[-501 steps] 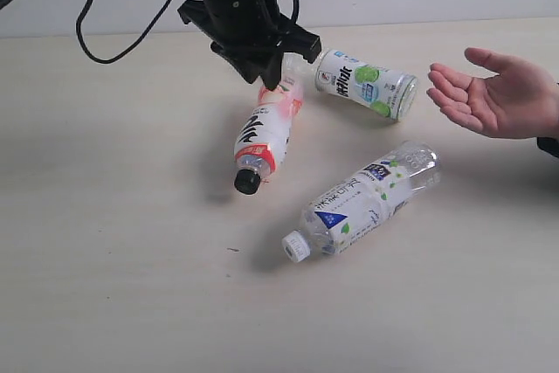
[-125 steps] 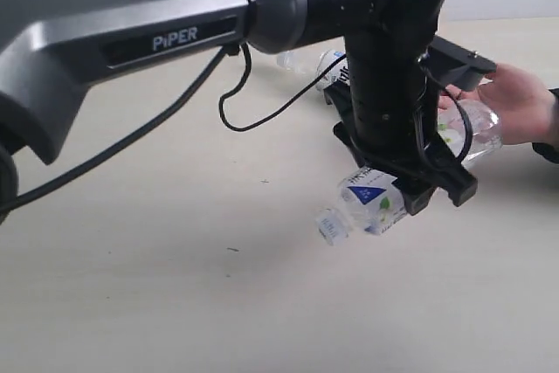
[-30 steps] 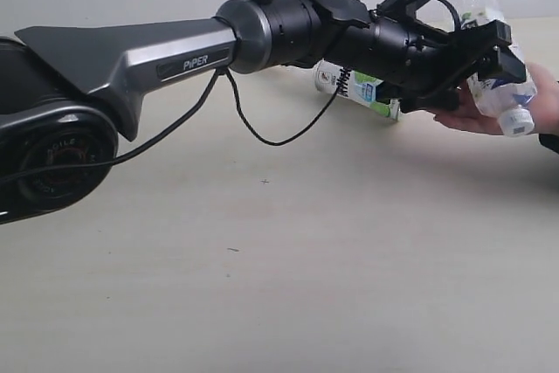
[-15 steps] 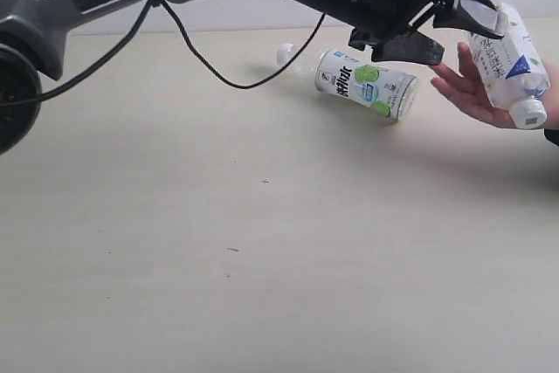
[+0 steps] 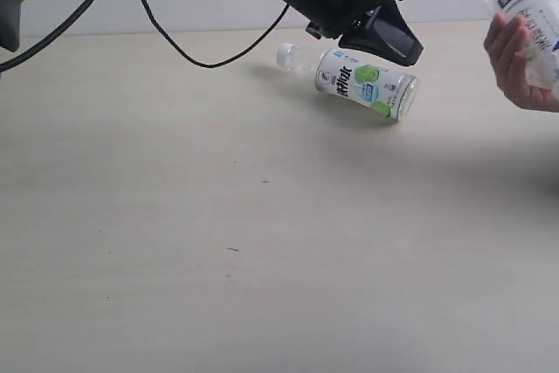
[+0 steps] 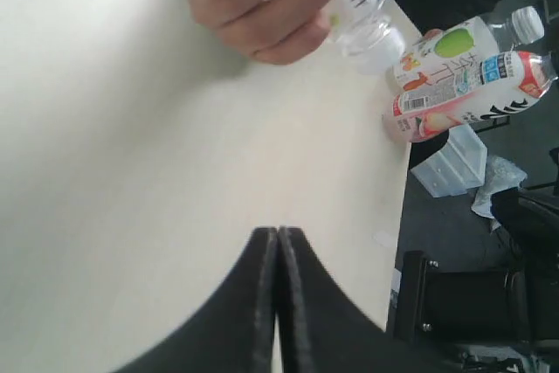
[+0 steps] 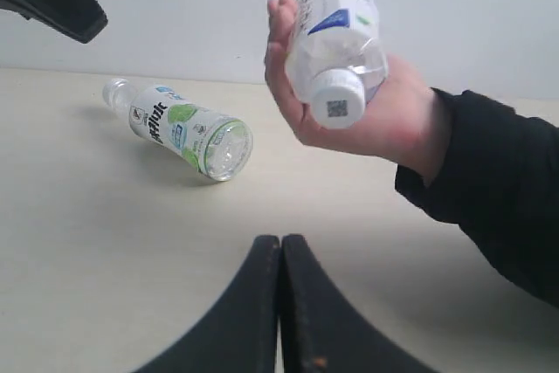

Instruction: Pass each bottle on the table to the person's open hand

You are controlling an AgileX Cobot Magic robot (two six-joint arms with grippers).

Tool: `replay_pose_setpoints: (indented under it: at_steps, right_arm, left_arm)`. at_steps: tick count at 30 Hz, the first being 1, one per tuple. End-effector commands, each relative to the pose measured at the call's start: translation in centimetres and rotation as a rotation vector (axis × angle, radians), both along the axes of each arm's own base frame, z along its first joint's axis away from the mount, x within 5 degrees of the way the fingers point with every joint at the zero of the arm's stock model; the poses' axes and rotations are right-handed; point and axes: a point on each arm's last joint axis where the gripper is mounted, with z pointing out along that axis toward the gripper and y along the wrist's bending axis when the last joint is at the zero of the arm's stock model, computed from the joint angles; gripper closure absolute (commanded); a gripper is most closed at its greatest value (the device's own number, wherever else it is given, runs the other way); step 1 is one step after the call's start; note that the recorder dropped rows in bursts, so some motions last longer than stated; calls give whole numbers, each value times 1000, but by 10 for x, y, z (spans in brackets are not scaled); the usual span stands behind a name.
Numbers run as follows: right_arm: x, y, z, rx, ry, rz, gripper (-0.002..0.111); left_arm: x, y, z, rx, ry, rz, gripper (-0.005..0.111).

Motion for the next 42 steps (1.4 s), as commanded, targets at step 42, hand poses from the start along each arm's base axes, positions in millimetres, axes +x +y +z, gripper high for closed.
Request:
replay_pose_setpoints:
  at_steps: [42]
  right_arm:
    - [0,0,-1,-1,-8,5,108]
  left_arm:
    - [-273,276,30,-163,-776,816,107]
